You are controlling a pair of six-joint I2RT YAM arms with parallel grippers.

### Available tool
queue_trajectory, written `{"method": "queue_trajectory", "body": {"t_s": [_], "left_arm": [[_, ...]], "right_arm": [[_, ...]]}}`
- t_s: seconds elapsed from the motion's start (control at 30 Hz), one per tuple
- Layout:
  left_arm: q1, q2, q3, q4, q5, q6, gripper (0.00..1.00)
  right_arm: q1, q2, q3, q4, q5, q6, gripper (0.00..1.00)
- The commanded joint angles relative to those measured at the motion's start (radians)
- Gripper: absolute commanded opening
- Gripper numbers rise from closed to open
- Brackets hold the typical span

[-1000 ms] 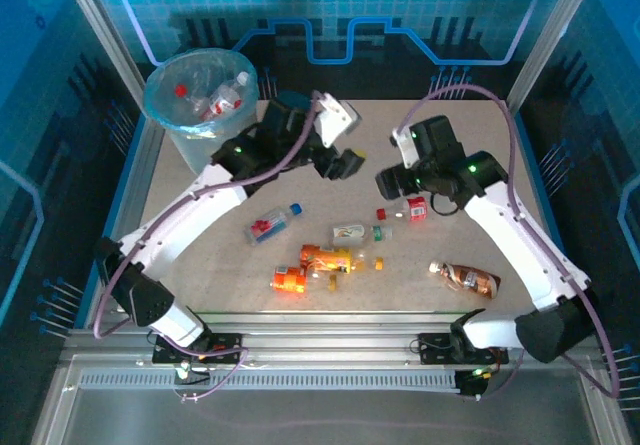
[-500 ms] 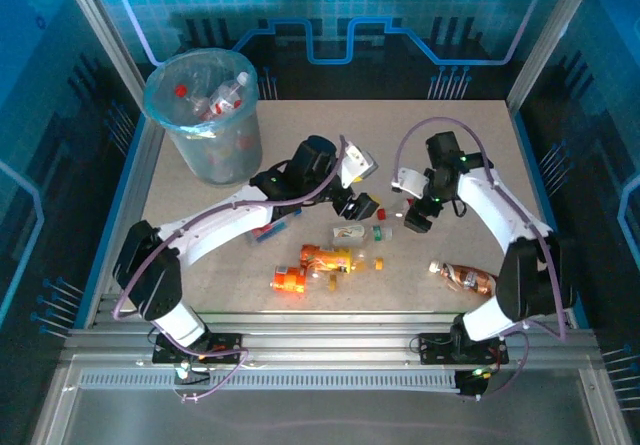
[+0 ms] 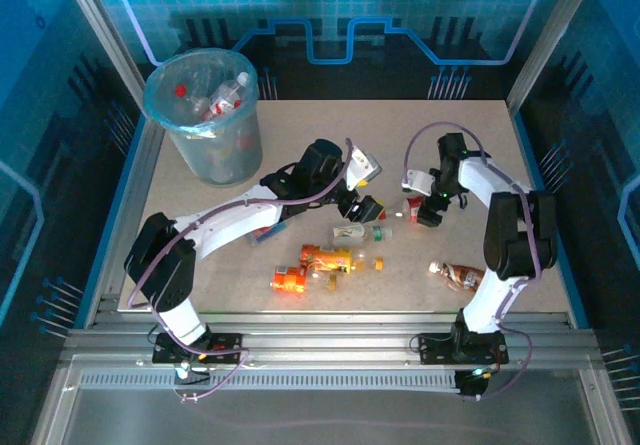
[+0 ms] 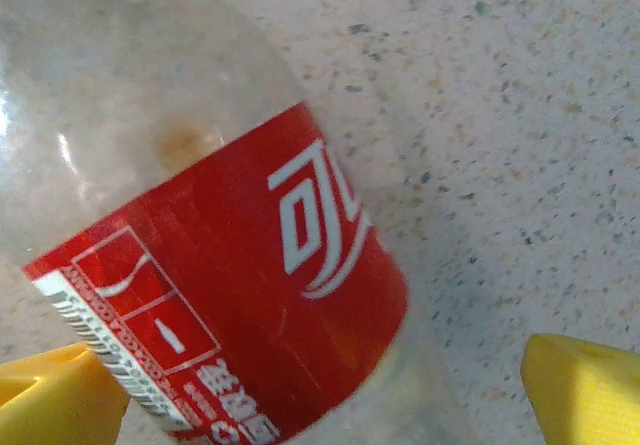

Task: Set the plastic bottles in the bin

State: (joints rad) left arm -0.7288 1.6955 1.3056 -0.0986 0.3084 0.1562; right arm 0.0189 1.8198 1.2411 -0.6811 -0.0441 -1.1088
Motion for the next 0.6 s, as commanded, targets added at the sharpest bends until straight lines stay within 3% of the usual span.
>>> {"method": "queue_trajectory", "body": {"t_s": [0.0, 0.13, 0.3, 0.57], "left_arm": [[0.000, 0.005, -0.001, -0.009, 0.007, 0.012, 0.83], [0.002, -0.004, -0.011, -0.015, 0.001, 0.010, 0.83], [0.003, -0.019, -0.010, -0.010, -0.007, -0.009, 0.83], [0.004, -0.063, 0.004, 0.000, -0.036, -0.037, 0.83]], "right_arm": [[-0.020, 0.053, 0.057, -0.008, -0.053, -0.032, 1.00], [-0.020, 0.093, 0.064, 0.008, -0.063, -0.005, 1.00], [-0.020, 0.108, 0.060, 0.007, -0.076, -0.001, 0.91], [-0.020, 0.082, 0.077, -0.019, -0.099, 0.068, 0.65]]}}
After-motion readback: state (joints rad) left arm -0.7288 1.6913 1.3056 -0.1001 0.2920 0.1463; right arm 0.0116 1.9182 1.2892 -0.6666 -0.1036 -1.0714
